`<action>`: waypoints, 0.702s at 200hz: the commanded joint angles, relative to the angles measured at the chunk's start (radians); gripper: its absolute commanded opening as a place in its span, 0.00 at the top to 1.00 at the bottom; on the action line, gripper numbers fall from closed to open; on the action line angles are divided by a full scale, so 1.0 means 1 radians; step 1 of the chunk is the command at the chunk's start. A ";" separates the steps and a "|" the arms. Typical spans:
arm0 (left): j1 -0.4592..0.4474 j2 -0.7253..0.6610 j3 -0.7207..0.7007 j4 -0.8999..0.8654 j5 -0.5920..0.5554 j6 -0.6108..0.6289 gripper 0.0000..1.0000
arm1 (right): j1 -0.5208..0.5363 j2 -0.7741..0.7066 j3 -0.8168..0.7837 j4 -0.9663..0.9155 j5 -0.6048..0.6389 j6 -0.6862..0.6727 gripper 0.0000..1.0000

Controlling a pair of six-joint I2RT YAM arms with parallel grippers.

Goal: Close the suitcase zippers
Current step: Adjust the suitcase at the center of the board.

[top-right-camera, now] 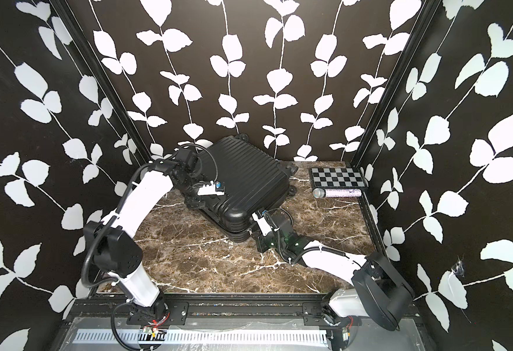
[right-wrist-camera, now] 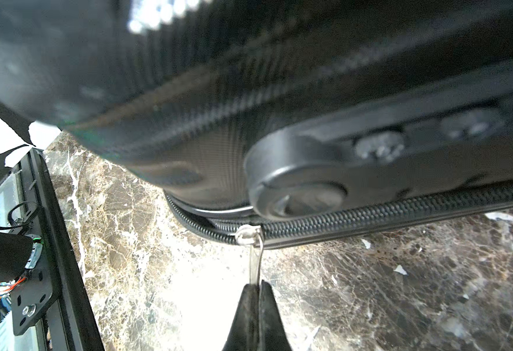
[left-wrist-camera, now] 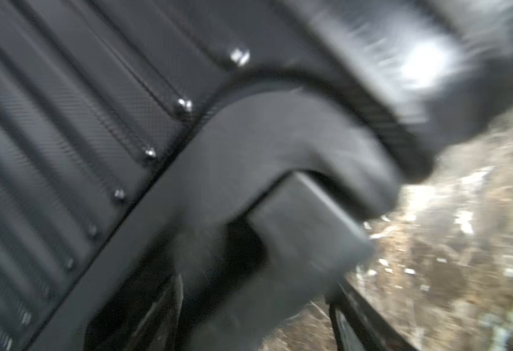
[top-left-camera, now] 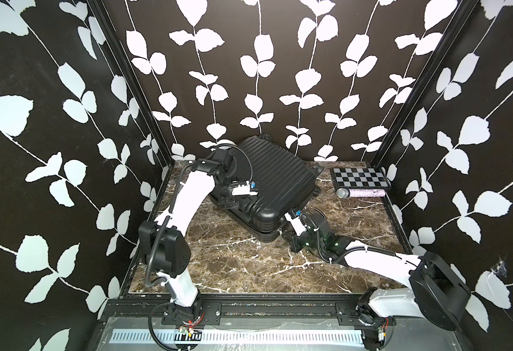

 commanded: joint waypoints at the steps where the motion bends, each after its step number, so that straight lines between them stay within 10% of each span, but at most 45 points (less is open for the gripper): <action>1: -0.001 -0.004 -0.025 0.058 -0.039 0.090 0.25 | -0.011 0.005 0.015 -0.018 0.005 0.006 1.00; 140: -0.151 -0.027 -0.011 -0.081 -0.118 -0.145 0.79 | -0.088 -0.095 -0.031 -0.129 0.095 -0.053 1.00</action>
